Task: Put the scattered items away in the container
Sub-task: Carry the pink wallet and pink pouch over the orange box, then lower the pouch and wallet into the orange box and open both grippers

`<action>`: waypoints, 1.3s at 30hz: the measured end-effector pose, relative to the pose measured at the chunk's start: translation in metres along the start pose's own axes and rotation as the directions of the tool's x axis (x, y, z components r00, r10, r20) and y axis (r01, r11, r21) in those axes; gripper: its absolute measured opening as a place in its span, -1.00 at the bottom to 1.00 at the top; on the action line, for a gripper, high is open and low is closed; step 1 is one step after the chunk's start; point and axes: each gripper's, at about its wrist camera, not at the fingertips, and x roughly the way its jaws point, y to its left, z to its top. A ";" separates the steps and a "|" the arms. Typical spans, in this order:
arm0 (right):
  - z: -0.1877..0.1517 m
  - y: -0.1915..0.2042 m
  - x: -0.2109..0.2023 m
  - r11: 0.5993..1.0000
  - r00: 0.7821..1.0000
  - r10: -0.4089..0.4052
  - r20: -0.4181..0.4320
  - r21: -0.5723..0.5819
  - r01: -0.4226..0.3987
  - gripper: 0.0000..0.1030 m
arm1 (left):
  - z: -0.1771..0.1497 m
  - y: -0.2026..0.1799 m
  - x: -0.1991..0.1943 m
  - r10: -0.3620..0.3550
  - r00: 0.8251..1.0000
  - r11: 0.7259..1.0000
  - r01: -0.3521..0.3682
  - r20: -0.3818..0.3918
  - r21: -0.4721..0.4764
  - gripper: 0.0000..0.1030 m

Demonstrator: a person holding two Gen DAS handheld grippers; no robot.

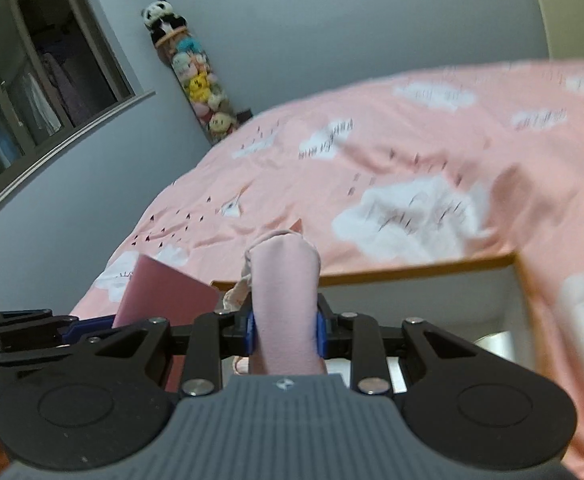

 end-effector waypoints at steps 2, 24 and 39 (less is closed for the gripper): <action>0.000 -0.002 0.020 0.999 1.000 0.017 -0.024 0.034 -0.016 -0.42 | 0.001 0.002 0.005 0.004 1.000 1.000 -0.004 -0.007 0.002 -0.60; -0.019 -0.024 0.119 0.988 0.971 0.018 -0.239 0.151 0.019 -0.10 | 0.005 0.008 0.044 -0.067 0.996 0.994 0.071 -0.056 0.079 -0.59; -0.021 -0.016 0.095 0.999 0.977 -0.042 -0.211 -0.027 0.037 -0.32 | 0.011 0.002 0.061 -0.081 0.989 0.973 0.104 -0.121 0.204 -0.59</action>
